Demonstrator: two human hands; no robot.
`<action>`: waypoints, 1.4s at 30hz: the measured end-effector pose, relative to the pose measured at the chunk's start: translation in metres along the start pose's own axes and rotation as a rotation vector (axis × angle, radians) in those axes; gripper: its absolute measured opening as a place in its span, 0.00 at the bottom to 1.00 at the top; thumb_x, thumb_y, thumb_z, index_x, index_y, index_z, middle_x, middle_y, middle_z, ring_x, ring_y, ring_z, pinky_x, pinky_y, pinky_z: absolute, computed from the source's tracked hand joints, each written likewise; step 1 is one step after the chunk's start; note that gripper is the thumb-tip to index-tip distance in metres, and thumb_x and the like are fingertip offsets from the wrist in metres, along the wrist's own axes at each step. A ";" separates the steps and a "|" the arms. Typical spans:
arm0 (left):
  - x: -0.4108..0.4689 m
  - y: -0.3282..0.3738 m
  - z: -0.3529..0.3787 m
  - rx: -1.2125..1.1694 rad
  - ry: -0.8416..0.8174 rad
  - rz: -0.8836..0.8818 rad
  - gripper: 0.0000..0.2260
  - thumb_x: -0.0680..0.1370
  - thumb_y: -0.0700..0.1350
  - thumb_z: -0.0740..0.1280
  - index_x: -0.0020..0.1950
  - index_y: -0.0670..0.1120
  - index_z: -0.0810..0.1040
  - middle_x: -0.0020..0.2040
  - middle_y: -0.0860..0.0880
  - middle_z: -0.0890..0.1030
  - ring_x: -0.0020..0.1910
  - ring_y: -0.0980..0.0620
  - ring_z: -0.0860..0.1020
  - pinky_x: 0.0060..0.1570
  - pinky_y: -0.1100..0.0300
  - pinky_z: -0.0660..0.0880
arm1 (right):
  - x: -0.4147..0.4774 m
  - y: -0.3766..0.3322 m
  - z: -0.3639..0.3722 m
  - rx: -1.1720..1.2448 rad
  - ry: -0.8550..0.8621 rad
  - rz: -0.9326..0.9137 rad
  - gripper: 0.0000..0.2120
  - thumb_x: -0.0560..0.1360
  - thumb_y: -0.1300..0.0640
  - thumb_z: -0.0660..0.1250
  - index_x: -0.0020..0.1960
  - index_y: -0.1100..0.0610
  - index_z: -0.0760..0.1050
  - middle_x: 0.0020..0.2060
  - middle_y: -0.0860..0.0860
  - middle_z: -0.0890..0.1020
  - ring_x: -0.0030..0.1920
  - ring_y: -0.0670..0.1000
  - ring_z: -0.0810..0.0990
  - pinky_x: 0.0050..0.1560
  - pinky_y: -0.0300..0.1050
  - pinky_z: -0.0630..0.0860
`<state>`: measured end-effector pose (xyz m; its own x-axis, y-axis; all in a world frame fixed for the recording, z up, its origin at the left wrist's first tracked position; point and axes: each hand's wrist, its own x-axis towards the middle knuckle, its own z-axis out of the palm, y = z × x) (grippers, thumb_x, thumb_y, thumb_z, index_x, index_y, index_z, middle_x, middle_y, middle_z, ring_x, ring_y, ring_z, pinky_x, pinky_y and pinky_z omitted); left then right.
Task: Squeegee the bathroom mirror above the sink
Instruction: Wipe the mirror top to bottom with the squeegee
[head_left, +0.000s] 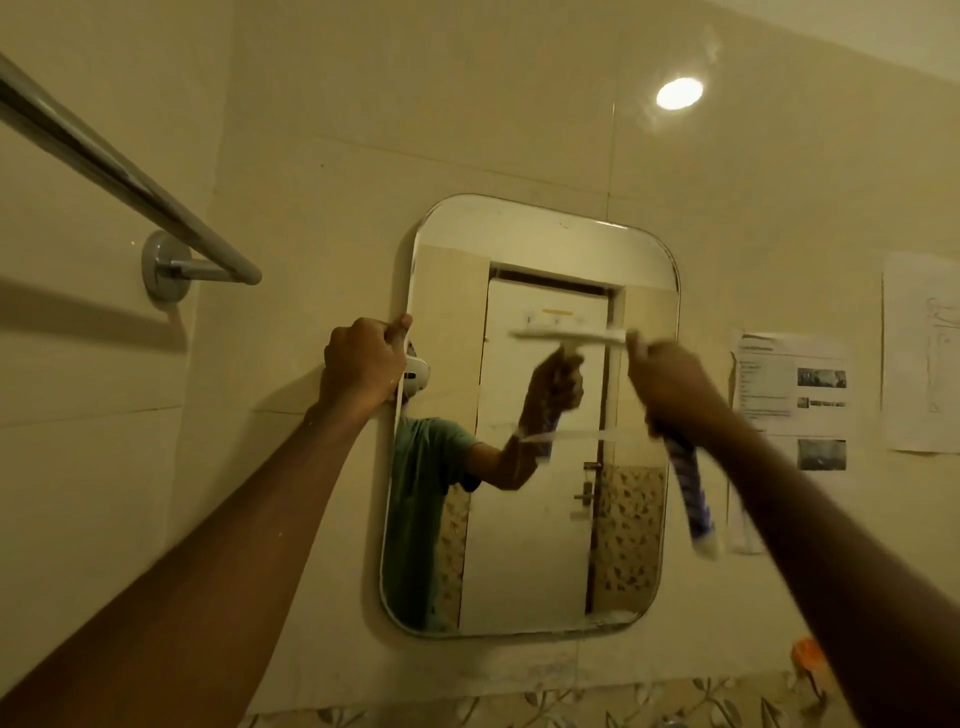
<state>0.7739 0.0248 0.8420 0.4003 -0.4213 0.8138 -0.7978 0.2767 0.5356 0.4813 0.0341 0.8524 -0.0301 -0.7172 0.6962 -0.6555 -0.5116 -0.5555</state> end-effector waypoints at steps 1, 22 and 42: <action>0.001 0.000 0.000 -0.009 -0.007 -0.001 0.25 0.79 0.63 0.57 0.42 0.43 0.80 0.38 0.40 0.83 0.37 0.39 0.83 0.40 0.46 0.82 | 0.020 -0.015 -0.012 -0.007 0.024 -0.011 0.23 0.83 0.47 0.50 0.37 0.59 0.70 0.27 0.52 0.72 0.24 0.48 0.70 0.26 0.39 0.70; -0.005 0.005 -0.007 -0.097 -0.031 -0.031 0.22 0.80 0.59 0.60 0.36 0.42 0.77 0.35 0.39 0.83 0.30 0.42 0.83 0.32 0.52 0.82 | 0.047 -0.037 -0.032 -0.043 0.030 -0.003 0.20 0.83 0.47 0.51 0.40 0.59 0.69 0.29 0.53 0.71 0.26 0.49 0.70 0.26 0.40 0.71; -0.042 -0.011 0.005 0.023 0.044 0.003 0.22 0.82 0.54 0.57 0.44 0.38 0.79 0.45 0.37 0.83 0.42 0.42 0.80 0.37 0.56 0.71 | -0.012 0.059 0.005 0.091 0.035 0.110 0.20 0.83 0.48 0.49 0.43 0.59 0.71 0.28 0.53 0.73 0.22 0.50 0.70 0.19 0.40 0.70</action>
<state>0.7635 0.0352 0.8005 0.4169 -0.3815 0.8250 -0.8093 0.2574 0.5280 0.4468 0.0102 0.8087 -0.1250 -0.7555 0.6431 -0.5758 -0.4726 -0.6672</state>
